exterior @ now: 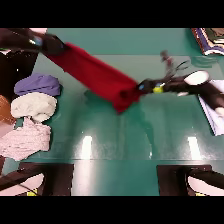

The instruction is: Fold the shirts.

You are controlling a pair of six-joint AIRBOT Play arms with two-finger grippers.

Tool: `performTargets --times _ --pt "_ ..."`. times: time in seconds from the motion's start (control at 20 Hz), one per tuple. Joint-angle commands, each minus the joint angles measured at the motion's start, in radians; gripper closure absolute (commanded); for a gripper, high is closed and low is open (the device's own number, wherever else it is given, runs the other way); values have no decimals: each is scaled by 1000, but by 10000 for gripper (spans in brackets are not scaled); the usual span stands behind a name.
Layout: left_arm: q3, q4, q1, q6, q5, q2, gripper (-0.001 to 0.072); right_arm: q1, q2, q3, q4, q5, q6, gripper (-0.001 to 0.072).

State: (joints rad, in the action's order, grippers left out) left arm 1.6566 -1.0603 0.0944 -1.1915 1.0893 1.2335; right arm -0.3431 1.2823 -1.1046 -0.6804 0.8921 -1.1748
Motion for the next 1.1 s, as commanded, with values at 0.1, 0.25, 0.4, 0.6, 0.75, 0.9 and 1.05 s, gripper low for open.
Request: performTargets --times 0.1,0.25,0.4,0.6,0.75,0.9,1.05 --pt "113 51 -2 45 -46 -256 679 132 -236 -279 -263 139 -60 698" --pt "192 149 -2 48 -4 -316 679 131 -298 -439 -323 219 -60 698" --pt "282 206 -2 45 115 -320 679 131 -346 -552 -387 307 -69 698" --pt "289 212 -2 -21 252 -315 679 131 -342 -658 -474 471 -156 698" --pt "107 126 -2 -134 403 -307 679 119 -261 -644 -473 623 -208 698" --pt "-261 120 -1 -148 439 -307 679 61 -163 -488 -474 677 -211 697" --pt "-638 120 -2 -132 330 -307 679 -6 -102 -253 -474 578 -202 697"
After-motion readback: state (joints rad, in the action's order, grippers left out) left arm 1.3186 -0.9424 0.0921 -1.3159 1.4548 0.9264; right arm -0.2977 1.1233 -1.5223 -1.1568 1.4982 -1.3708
